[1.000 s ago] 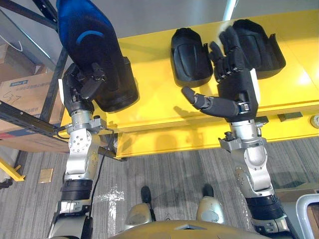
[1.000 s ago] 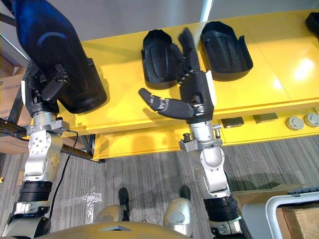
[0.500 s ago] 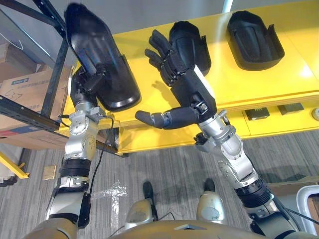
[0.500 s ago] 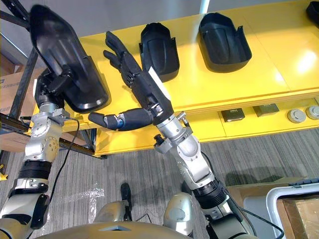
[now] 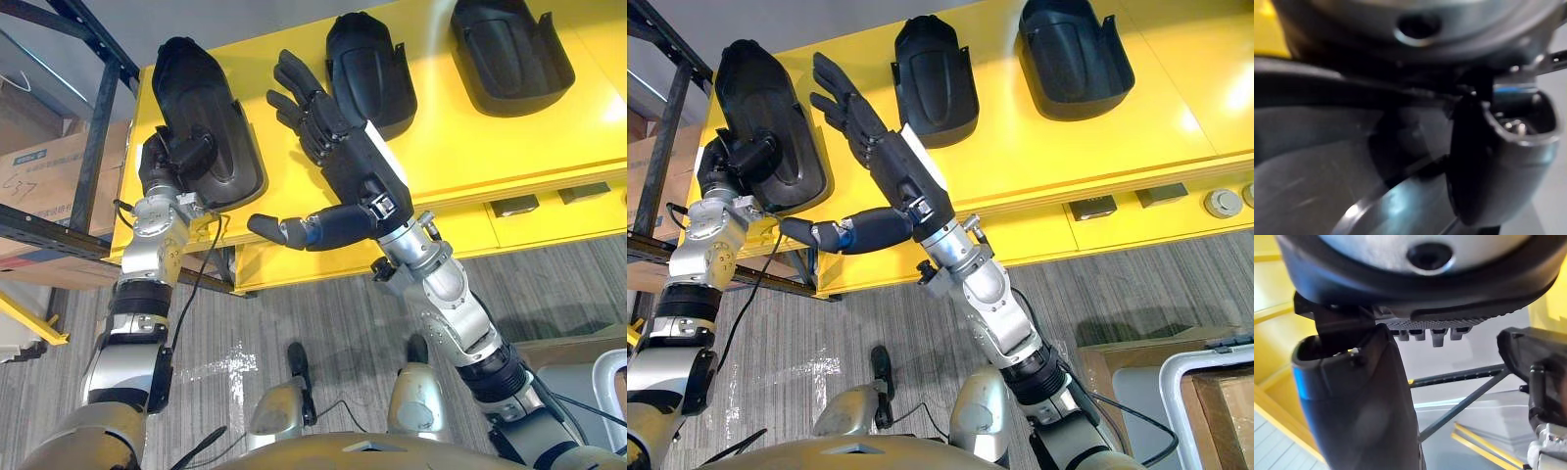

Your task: Walk over and take three plastic housings, then place them on the shelf

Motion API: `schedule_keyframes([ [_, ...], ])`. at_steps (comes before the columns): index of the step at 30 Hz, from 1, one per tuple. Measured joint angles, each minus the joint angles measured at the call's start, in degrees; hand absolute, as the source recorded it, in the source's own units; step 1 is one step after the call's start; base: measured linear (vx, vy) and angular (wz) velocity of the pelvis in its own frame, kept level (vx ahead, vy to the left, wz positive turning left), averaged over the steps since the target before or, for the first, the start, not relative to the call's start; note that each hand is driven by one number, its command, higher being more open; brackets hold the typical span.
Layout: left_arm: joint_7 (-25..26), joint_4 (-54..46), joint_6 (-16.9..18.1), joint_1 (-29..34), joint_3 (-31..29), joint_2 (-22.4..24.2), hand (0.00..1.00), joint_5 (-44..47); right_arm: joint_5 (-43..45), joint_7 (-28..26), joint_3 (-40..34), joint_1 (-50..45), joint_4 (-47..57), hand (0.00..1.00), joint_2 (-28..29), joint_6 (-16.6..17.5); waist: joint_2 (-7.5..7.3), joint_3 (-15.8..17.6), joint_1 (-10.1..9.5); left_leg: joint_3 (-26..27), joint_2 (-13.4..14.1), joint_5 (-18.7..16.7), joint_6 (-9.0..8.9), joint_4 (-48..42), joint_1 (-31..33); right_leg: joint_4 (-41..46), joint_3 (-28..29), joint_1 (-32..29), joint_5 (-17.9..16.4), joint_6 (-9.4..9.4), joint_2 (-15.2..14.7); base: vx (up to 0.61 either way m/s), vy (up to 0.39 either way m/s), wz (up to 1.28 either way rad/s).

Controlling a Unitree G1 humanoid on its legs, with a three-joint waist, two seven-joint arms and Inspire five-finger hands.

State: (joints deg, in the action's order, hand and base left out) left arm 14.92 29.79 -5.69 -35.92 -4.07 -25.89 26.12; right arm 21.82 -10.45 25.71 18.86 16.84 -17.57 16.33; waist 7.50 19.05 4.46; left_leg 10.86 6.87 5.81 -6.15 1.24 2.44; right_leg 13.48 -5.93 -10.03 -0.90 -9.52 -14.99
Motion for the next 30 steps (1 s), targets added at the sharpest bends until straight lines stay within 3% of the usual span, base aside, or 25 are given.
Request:
schedule_keyframes([
  [3, 2.04, 0.13, -0.73, -0.95, 0.05, -0.06, 0.00, -0.04, -0.02, 0.11, 1.93, -0.12, 2.49, 1.00, 0.35, -0.16, -0.36, 0.24, 0.33, 1.12, -0.01, 0.00, -0.01, 0.00, 0.01, 0.34, 0.86, -0.87, -0.25, 0.38, -0.01, -0.04, -0.002, -0.13],
  [4, 2.55, 0.46, -0.89, -1.63, 0.48, -0.06, 1.00, -0.43, -0.03, 0.10, 2.06, -0.50, 3.18, 1.00, 0.41, -0.16, -0.44, 0.31, 0.24, 1.34, -0.04, 0.01, -0.01, -0.01, 0.07, 0.37, 1.07, -1.03, -0.17, 0.27, -0.01, -0.04, -0.005, -0.10],
  [9, 3.55, 1.30, -2.28, -4.19, 2.18, -0.64, 1.00, -2.30, -0.10, 1.17, 1.99, -2.70, 4.21, 1.00, 0.60, -0.13, -0.86, 0.58, 0.35, 1.82, -0.05, 0.01, -0.02, -0.03, 0.29, 0.52, 1.45, -1.55, 0.00, 0.09, -0.01, -0.02, -0.007, -0.03],
  [16, 9.13, 1.30, -3.87, -7.38, 5.32, -0.96, 1.00, -8.96, -0.12, 2.90, 2.01, -3.18, 4.22, 1.00, 0.82, -0.14, -1.42, 0.95, 0.57, 2.29, -0.05, 0.09, -0.15, 0.01, 1.27, 1.06, 2.02, -3.02, 0.35, -0.36, 0.06, 0.00, -0.003, 0.00],
  [22, 10.71, 1.28, -7.14, -10.08, 5.94, -0.96, 1.00, -13.51, -0.03, 3.57, 2.00, -5.99, 4.22, 1.00, 2.11, -0.14, -1.65, 1.09, 0.91, 2.86, -0.04, 0.04, -0.21, 0.10, 1.23, 1.09, 2.23, -3.18, 0.33, -0.33, 0.11, 0.01, -0.005, 0.00],
  [30, 11.39, 1.22, -7.04, -12.38, 6.64, -1.16, 1.00, -17.88, 1.24, 3.55, 2.46, -8.35, 4.22, 1.00, 2.10, -0.13, -1.74, 1.15, 1.02, 3.61, -0.03, -0.08, -0.37, 0.10, 1.13, 1.08, 2.91, -3.45, 0.50, -0.36, 0.21, 0.00, -0.007, -0.03],
])
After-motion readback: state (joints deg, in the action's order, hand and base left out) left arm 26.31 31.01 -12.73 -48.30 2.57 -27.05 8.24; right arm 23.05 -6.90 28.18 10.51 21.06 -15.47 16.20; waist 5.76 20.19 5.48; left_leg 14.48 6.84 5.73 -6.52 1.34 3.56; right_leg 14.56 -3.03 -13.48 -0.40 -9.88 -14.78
